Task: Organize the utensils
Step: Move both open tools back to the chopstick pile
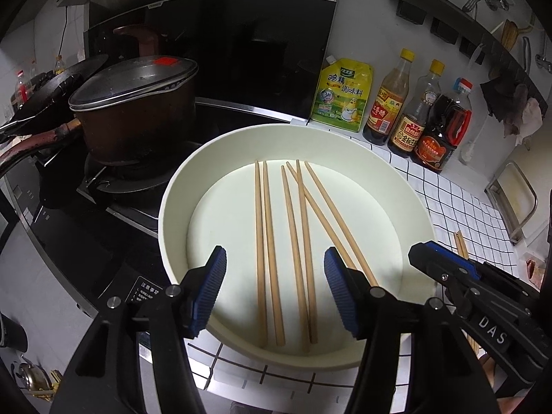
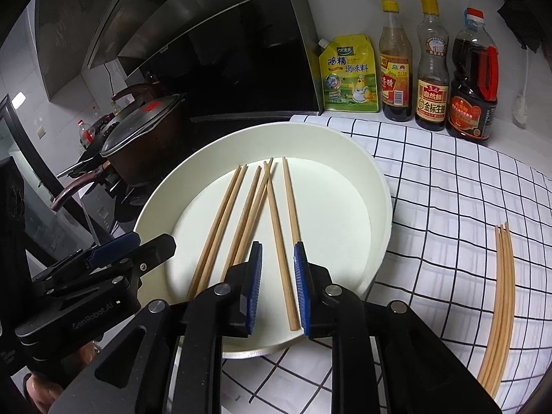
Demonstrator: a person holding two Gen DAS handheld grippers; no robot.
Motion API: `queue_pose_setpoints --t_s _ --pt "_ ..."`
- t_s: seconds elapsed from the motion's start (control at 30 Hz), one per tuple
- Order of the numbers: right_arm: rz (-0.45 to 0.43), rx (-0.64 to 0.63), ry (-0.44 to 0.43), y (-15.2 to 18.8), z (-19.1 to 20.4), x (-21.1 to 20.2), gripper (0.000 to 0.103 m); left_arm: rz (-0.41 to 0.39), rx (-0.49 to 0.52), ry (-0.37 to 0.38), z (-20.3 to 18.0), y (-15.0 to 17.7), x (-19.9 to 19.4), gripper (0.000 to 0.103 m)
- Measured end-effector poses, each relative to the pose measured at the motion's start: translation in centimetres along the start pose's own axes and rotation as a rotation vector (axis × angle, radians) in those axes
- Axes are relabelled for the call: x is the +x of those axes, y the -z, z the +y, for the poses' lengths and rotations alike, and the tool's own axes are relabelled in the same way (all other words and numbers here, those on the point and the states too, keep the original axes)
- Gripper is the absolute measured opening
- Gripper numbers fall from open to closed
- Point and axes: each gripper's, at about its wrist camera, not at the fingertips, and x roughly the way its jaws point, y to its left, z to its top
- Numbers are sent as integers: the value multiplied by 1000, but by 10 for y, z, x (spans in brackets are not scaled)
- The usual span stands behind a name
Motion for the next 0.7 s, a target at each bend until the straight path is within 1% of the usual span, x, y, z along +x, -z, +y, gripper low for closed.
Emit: queue_pose_setpoints --t_s 0.33,0.43,0.7 --pt "-32 9 28 14 -6 -27 22 -15 24 17 -16 8 -16 60" --pt "-44 16 39 17 -11 -36 25 -20 33 26 -23 11 -21 61" --pt "-68 35 71 29 -28 -58 25 -11 59 54 -45 21 -25 61"
